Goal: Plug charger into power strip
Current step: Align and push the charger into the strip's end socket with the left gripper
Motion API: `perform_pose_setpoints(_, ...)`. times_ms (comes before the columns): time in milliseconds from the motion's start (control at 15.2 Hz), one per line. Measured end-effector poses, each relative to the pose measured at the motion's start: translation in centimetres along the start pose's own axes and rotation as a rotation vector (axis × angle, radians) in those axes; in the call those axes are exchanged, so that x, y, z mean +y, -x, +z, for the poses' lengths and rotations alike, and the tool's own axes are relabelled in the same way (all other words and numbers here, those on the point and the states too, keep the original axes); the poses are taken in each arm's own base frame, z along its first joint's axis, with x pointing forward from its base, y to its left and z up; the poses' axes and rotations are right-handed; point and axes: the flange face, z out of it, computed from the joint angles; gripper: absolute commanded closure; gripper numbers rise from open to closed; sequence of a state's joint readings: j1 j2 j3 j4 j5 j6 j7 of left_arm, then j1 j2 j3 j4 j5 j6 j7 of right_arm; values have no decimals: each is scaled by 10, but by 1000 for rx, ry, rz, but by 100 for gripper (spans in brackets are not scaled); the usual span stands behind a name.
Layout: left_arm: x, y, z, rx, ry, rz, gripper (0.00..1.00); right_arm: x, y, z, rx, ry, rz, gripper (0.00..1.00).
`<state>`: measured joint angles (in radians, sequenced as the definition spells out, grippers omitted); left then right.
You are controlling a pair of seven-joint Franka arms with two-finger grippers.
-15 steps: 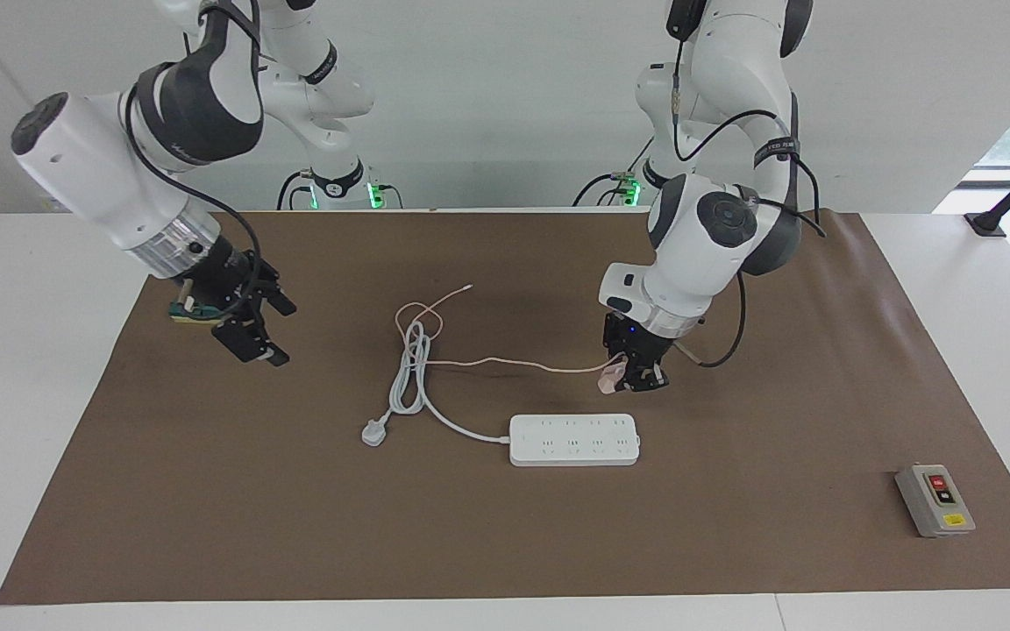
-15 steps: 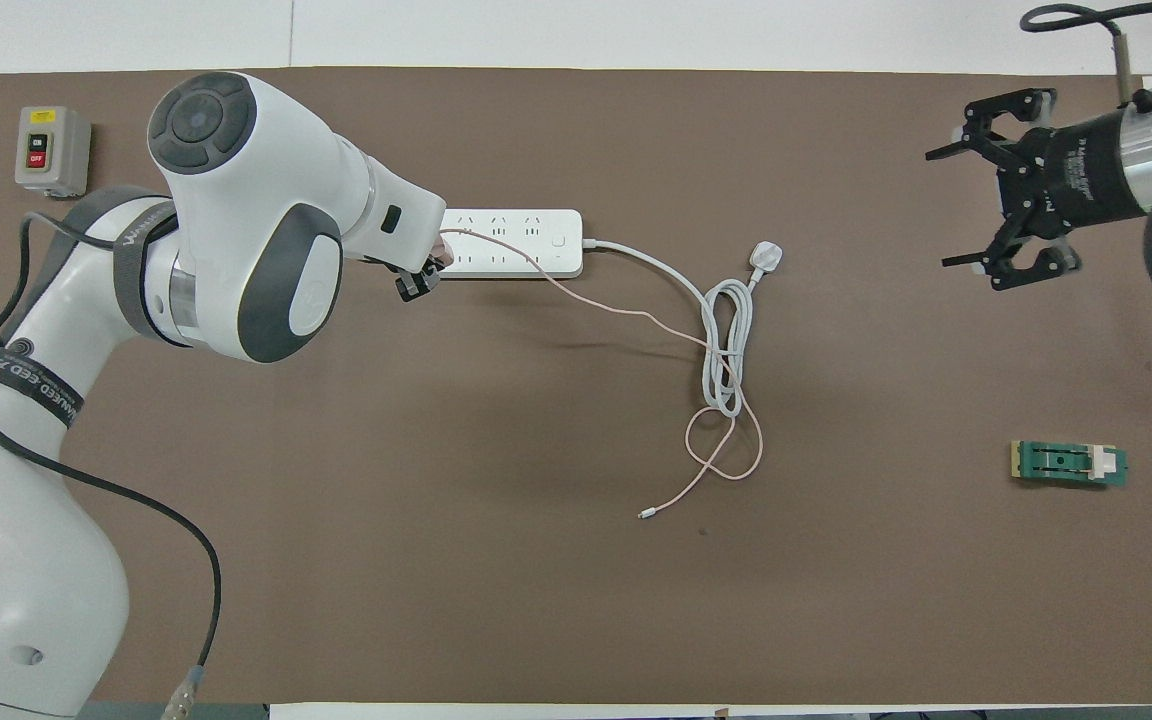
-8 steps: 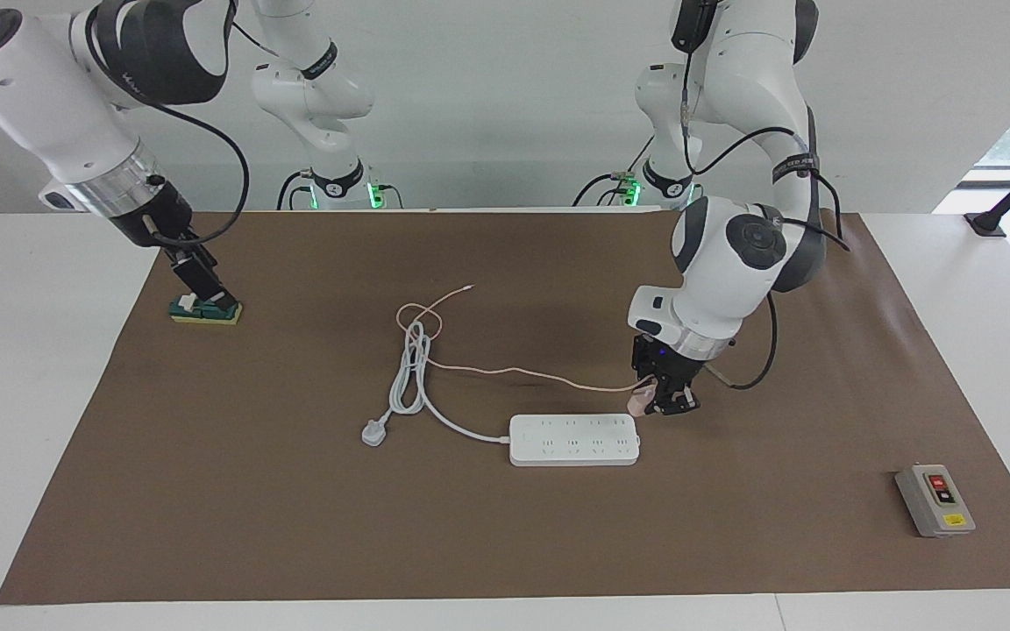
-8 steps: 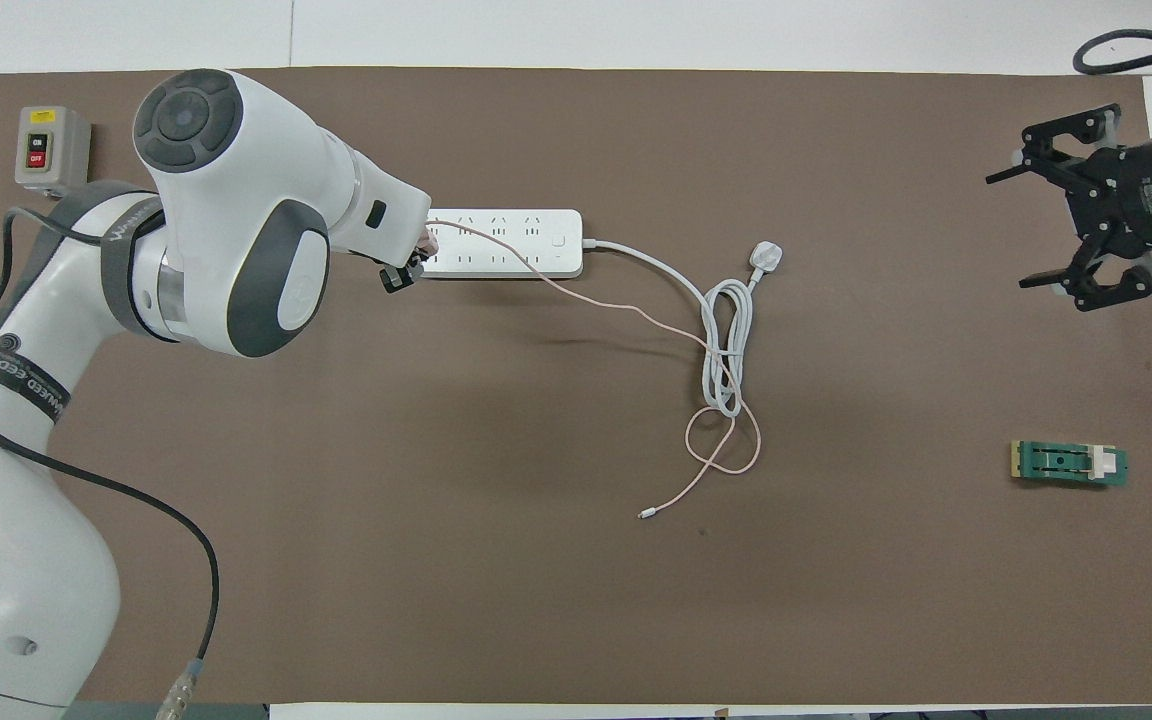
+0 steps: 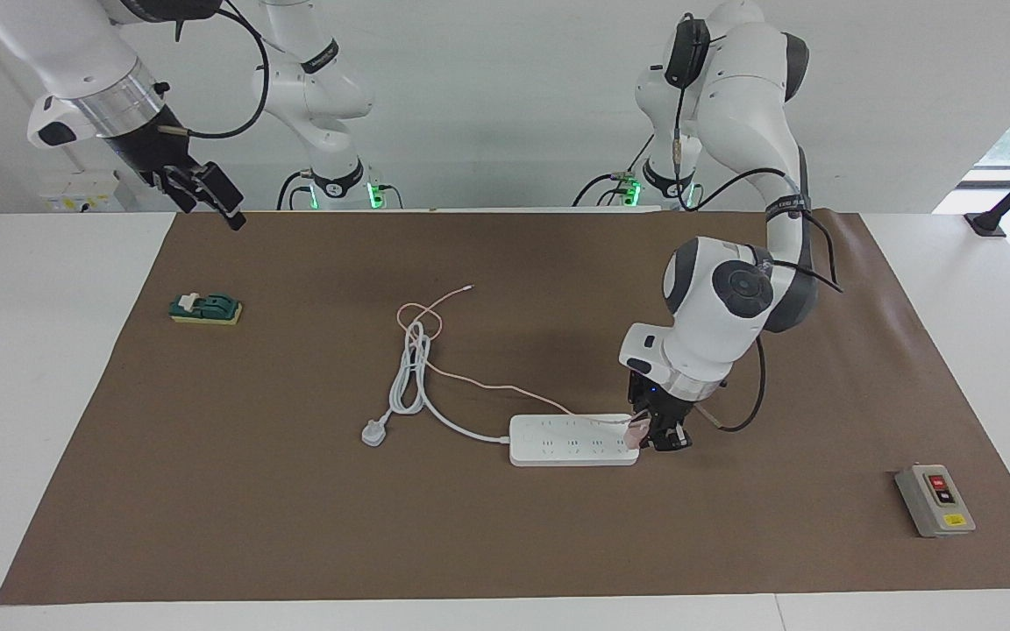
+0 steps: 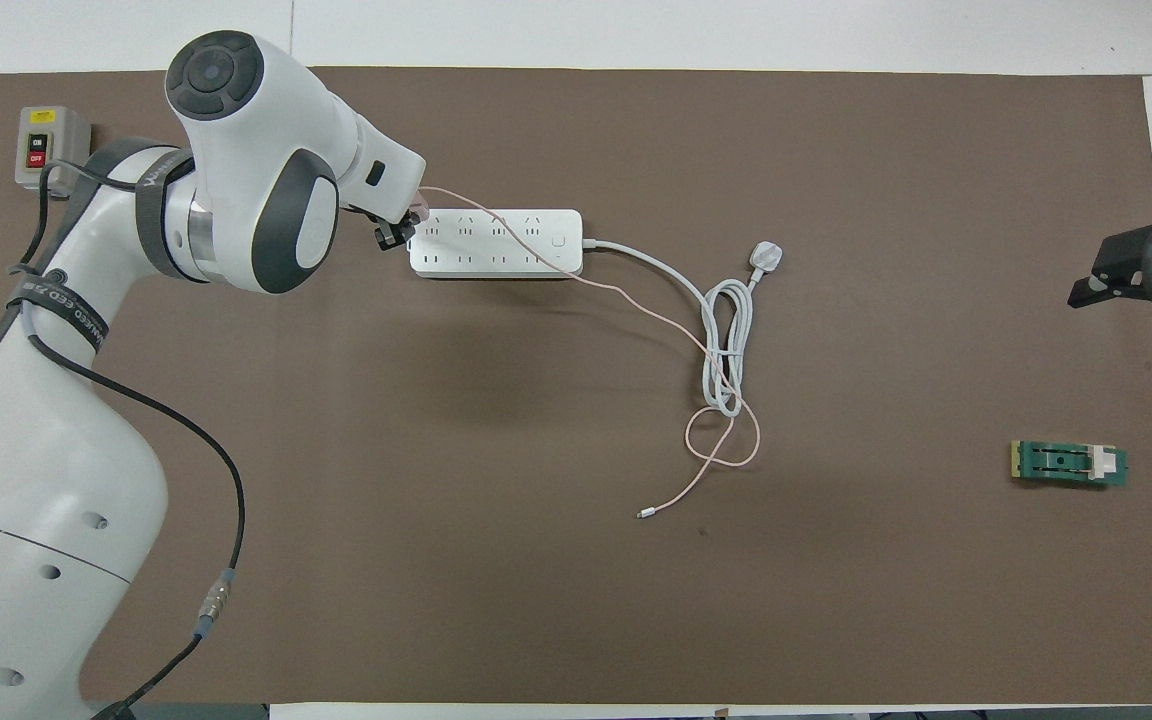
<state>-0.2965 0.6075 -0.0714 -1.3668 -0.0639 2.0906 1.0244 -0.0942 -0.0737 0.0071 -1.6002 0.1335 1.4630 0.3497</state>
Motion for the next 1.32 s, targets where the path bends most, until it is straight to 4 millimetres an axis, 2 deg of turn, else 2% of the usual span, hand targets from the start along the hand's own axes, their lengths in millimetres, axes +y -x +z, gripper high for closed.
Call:
perform_pose_setpoints(132, 1, -1, 0, -15, 0, 34, 100, -1, 6, 1, 5, 27, -50, 0)
perform_pose_setpoints(396, 9, -8, 3, -33, 20, 67, 100, -19, 6, 4, 74, 53, -160, 0)
perform_pose_setpoints(1319, 29, -11, 22, -70, 112, 87, 100, -6, -2, 17, 64, 142, -427, 0)
